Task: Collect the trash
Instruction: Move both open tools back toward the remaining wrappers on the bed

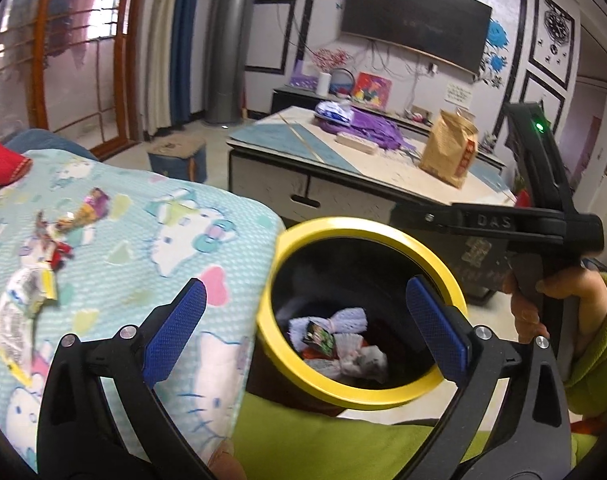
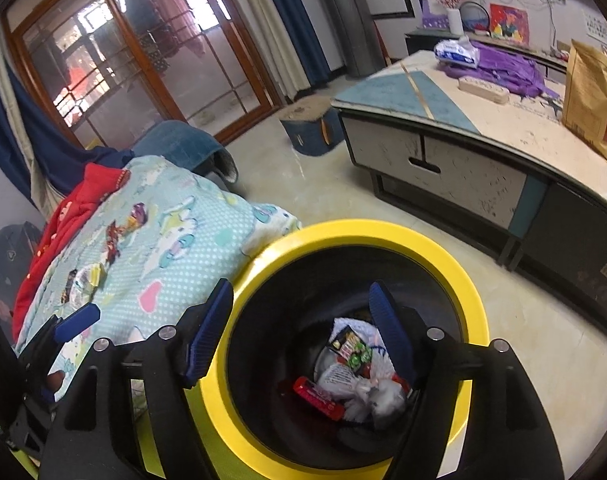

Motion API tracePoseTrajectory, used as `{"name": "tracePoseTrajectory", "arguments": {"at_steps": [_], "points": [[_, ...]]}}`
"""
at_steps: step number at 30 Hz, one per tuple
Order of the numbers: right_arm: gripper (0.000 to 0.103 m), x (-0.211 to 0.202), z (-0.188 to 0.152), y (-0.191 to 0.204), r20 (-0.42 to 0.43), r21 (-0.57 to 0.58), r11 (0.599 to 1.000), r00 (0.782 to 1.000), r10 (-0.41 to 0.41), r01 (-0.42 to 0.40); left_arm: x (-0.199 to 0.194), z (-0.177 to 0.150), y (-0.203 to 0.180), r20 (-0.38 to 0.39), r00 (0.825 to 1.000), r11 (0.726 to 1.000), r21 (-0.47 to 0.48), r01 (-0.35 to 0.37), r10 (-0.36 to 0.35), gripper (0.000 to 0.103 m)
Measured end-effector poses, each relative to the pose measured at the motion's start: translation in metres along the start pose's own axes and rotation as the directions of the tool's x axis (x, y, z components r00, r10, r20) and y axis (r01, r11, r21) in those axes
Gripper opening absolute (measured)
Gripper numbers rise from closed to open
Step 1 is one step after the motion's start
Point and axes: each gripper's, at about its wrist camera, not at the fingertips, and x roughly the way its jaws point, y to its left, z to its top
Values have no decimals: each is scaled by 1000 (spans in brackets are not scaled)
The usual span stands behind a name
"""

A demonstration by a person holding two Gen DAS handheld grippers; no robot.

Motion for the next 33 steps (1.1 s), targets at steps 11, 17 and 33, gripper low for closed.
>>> {"name": "tracePoseTrajectory", "arguments": {"at_steps": [11, 17, 33], "points": [[73, -9, 2, 36, 64, -81, 996, 996, 55, -50, -36, 10, 41, 98, 988, 989, -106, -106, 117, 92], [74, -11, -2, 58, 75, -128, 989, 994, 84, -74, -56, 13, 61, 139, 971, 973, -153, -171, 193, 92], [75, 8, -6, 122, 11, -242, 959, 988, 154, -147, -94, 10, 109, 185, 924, 926, -248, -285, 334, 92]]}}
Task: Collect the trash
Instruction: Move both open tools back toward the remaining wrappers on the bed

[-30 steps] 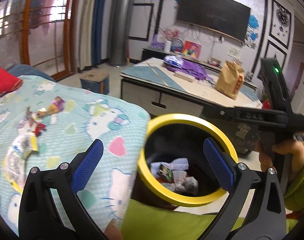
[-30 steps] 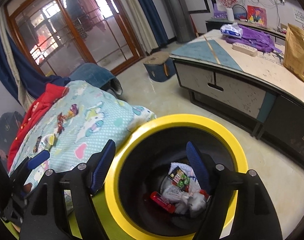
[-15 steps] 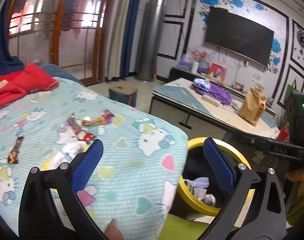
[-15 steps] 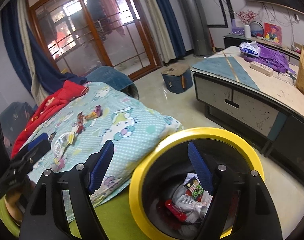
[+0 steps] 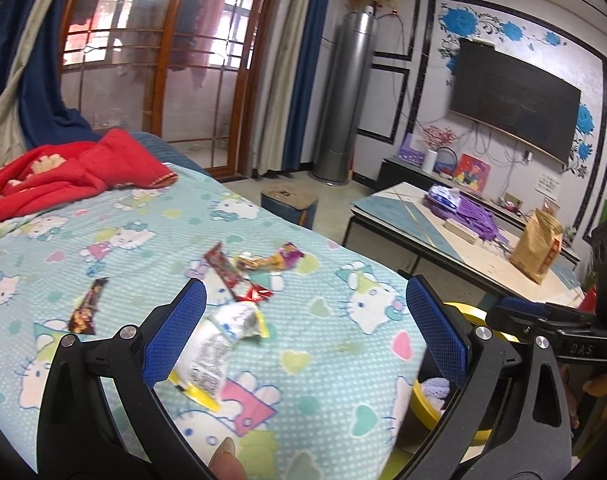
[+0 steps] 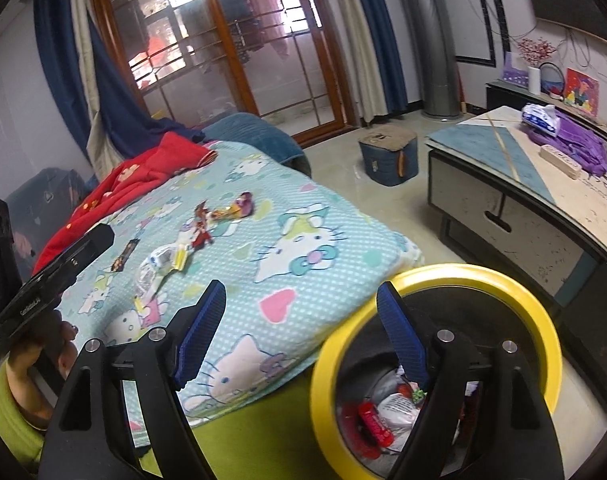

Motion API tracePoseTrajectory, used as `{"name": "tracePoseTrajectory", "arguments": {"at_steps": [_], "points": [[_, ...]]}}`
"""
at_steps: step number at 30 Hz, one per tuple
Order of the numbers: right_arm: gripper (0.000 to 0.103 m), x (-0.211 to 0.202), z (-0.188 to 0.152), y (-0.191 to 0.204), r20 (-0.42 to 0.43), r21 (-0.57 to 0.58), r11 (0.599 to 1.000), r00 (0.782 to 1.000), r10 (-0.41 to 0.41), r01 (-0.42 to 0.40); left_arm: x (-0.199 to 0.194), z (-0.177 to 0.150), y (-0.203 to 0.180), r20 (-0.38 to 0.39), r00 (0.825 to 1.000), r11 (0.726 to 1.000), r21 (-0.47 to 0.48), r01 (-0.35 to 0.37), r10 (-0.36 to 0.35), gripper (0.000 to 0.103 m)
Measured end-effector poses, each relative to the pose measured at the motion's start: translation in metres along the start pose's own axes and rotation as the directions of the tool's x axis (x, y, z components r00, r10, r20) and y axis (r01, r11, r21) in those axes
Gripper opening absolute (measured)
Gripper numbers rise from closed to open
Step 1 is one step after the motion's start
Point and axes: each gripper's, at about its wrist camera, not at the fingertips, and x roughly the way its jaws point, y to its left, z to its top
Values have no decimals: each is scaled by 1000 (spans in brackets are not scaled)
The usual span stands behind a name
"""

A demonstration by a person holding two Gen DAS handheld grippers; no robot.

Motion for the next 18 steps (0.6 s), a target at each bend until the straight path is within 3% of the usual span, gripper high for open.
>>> {"name": "tracePoseTrajectory", "arguments": {"at_steps": [18], "points": [[75, 44, 18, 75, -45, -139, 985, 994, 98, -103, -12, 8, 56, 37, 989, 988, -70, -141, 143, 92]]}}
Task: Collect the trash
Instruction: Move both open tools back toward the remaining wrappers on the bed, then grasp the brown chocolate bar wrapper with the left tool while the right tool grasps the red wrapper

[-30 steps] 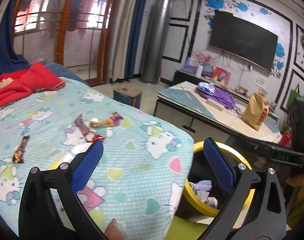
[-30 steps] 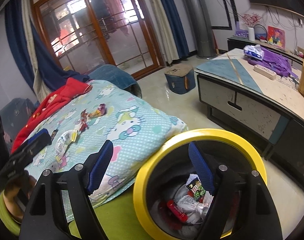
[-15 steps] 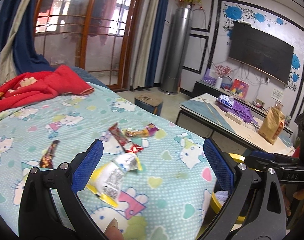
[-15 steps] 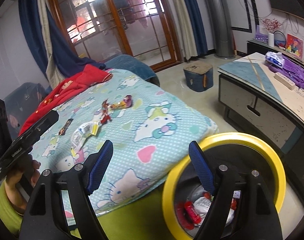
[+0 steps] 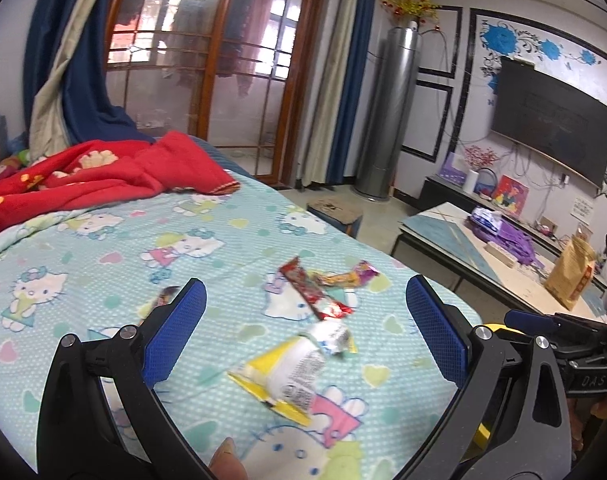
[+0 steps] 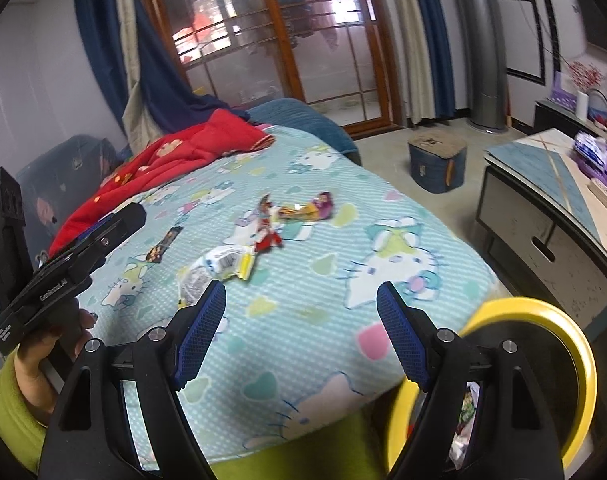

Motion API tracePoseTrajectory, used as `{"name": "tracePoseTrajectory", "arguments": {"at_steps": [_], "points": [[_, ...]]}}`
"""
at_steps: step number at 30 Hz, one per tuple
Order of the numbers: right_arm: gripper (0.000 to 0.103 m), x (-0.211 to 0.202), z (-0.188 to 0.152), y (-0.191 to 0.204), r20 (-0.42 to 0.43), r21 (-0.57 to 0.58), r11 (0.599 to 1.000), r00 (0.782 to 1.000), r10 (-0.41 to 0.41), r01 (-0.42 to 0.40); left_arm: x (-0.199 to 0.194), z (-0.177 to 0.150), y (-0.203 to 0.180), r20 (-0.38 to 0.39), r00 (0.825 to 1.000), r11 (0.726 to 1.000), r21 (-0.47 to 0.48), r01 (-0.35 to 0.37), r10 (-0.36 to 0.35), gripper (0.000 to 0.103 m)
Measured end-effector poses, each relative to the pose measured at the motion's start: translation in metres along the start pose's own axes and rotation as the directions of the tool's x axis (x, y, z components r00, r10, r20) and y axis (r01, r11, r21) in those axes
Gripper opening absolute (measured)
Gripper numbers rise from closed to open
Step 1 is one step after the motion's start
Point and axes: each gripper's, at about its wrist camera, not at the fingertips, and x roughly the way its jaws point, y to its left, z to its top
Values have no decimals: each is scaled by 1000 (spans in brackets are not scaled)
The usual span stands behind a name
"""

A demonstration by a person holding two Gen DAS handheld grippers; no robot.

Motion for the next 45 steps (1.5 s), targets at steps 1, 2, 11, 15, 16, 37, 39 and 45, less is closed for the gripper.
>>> {"name": "tracePoseTrajectory", "arguments": {"at_steps": [1, 2, 11, 15, 16, 37, 39, 45], "points": [[75, 3, 2, 3, -1, -5, 1000, 1000, 5, -5, 0, 0, 3, 2, 1000, 1000, -3, -9, 9, 92], [75, 6, 4, 6, -2, -11, 1000, 1000, 9, -9, 0, 0, 8, 3, 1000, 1000, -7, -23, 23, 92], [75, 41, 22, 20, -23, -50, 999, 1000, 14, -15, 18, -6, 50, -78, 986, 987, -52, -155, 150, 92], [75, 59, 32, 20, -32, -44, 999, 999, 18, -19, 26, -9, 69, -112, 976, 977, -86, -197, 187, 92], [75, 64, 34, 19, -34, -41, 999, 999, 19, -20, 28, -10, 73, -121, 974, 974, -96, -206, 194, 92], [36, 176, 42, 15, -252, 39, 997, 965, 67, -59, 63, -33, 126, -304, 946, 919, -330, -214, 111, 57], [31, 174, 39, 16, -252, 22, 998, 966, 59, -55, 64, -33, 126, -306, 946, 918, -333, -214, 109, 50], [15, 165, 32, 12, -253, 11, 998, 965, 66, -65, 65, -34, 128, -315, 943, 917, -336, -216, 107, 25]]}}
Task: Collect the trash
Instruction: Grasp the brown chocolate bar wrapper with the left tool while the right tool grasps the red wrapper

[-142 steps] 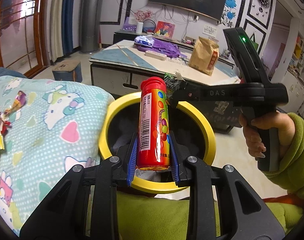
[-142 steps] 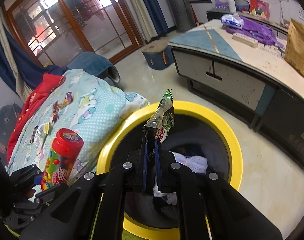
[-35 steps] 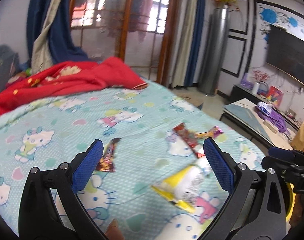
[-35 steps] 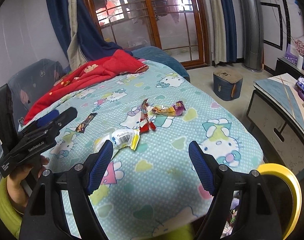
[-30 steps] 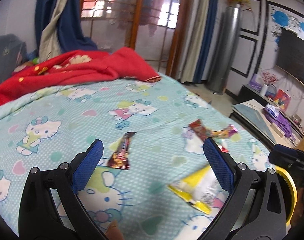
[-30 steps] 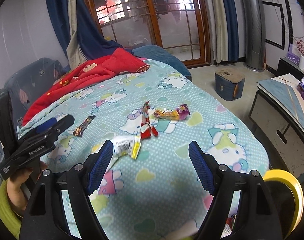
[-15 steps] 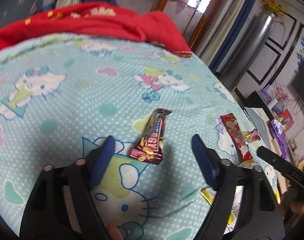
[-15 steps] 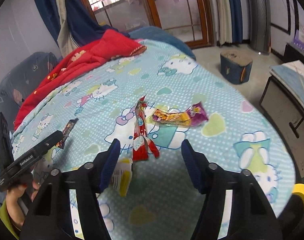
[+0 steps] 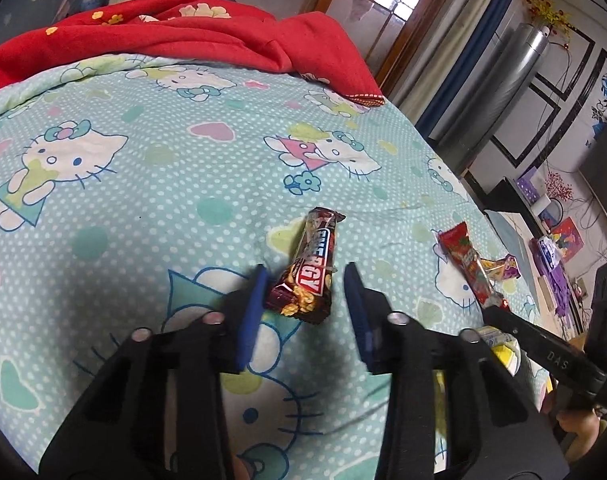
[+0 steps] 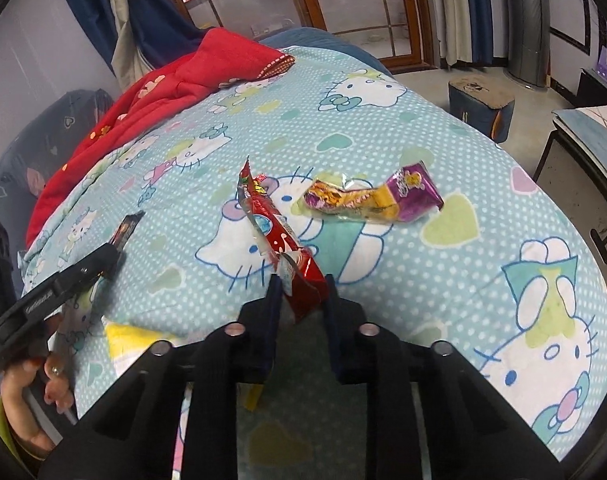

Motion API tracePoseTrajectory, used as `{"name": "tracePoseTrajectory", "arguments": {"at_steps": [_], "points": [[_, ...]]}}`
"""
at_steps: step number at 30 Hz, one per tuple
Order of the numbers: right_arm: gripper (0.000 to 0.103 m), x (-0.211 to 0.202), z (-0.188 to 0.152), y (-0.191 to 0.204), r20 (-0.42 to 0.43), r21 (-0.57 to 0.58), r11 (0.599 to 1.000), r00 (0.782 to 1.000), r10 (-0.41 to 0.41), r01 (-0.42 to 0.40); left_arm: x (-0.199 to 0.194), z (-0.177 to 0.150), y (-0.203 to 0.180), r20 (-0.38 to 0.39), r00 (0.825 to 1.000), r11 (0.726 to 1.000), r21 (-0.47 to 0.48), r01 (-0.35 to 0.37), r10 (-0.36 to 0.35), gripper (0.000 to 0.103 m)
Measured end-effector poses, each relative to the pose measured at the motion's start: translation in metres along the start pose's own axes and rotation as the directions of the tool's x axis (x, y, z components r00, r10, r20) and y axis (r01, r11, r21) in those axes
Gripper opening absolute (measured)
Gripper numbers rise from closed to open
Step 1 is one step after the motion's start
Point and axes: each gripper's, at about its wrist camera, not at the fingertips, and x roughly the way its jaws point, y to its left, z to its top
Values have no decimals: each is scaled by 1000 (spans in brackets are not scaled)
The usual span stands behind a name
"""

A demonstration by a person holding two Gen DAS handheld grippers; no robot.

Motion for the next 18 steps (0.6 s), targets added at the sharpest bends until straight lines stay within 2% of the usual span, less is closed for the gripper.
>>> {"name": "tracePoseTrajectory", "arguments": {"at_steps": [4, 5, 11, 15, 18], "points": [[8, -8, -9, 0, 0, 0, 1000, 1000, 11, -11, 0, -1, -1, -10, 1000, 1000, 12, 20, -20, 18], [7, -10, -10, 0, 2, 1, 1000, 1000, 12, -12, 1, -1, -3, -17, 999, 999, 20, 29, -28, 12], [7, -36, -27, 4, 53, -18, 1000, 999, 13, -12, -7, -4, -10, 12, 996, 995, 51, 86, -87, 10], [7, -55, -34, 3, 91, -16, 1000, 996, 10, -9, -28, -8, -27, 89, 988, 985, 132, 113, -126, 10], [7, -69, -39, -1, 114, -3, 1000, 993, 10, -10, -40, -13, -42, 108, 981, 972, 187, 141, -163, 10]]}}
